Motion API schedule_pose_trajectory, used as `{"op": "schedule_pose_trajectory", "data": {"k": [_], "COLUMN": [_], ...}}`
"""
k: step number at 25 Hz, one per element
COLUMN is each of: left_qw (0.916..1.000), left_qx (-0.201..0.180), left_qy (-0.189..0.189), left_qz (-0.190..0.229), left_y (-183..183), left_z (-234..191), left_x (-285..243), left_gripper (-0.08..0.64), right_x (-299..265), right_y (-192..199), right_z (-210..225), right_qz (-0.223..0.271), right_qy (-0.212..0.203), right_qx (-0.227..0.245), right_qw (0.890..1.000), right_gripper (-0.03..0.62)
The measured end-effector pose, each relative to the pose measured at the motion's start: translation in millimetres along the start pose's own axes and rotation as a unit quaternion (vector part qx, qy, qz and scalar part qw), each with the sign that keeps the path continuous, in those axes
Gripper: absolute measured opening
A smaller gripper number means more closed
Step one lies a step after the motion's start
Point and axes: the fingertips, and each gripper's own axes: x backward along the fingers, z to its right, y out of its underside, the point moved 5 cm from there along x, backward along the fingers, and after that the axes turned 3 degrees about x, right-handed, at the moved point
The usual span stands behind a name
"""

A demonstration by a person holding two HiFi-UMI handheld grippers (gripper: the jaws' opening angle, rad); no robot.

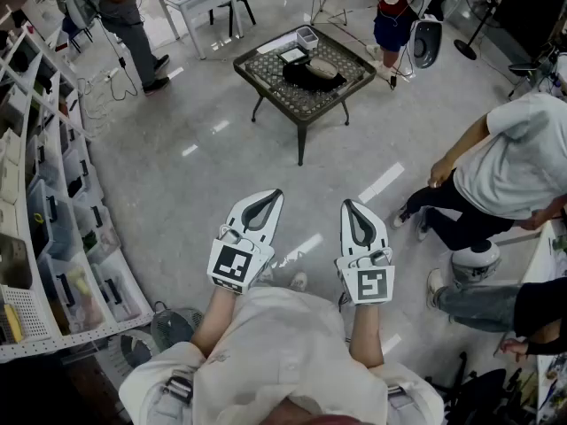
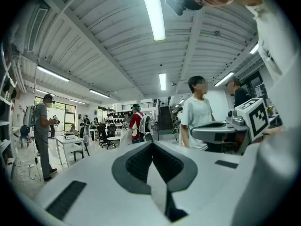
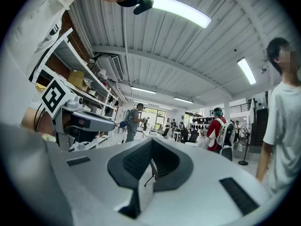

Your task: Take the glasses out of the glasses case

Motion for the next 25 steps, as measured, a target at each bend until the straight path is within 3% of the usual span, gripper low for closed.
{"op": "schedule_pose_trajectory", "data": {"k": [11, 25], "left_qw": [0.9996, 0.9998], "left_qx": [0.007, 0.001], "left_qy": [-0.01, 0.013], "left_qz": [-0.025, -0.012], "left_y": [17, 18], "left_z": [10, -50], "left_x": [-15, -125], "left_gripper": [0.012, 0.012], "right_x": [-6, -99], "right_y": [29, 50], "right_z": [17, 76], "right_qz": [0.001, -0.03], "right_qy": [-0.009, 0.014], "right_qx": [-0.03, -0.017], "right_qw": [1.0, 0.999], "right_gripper": [0.006, 0.006]}}
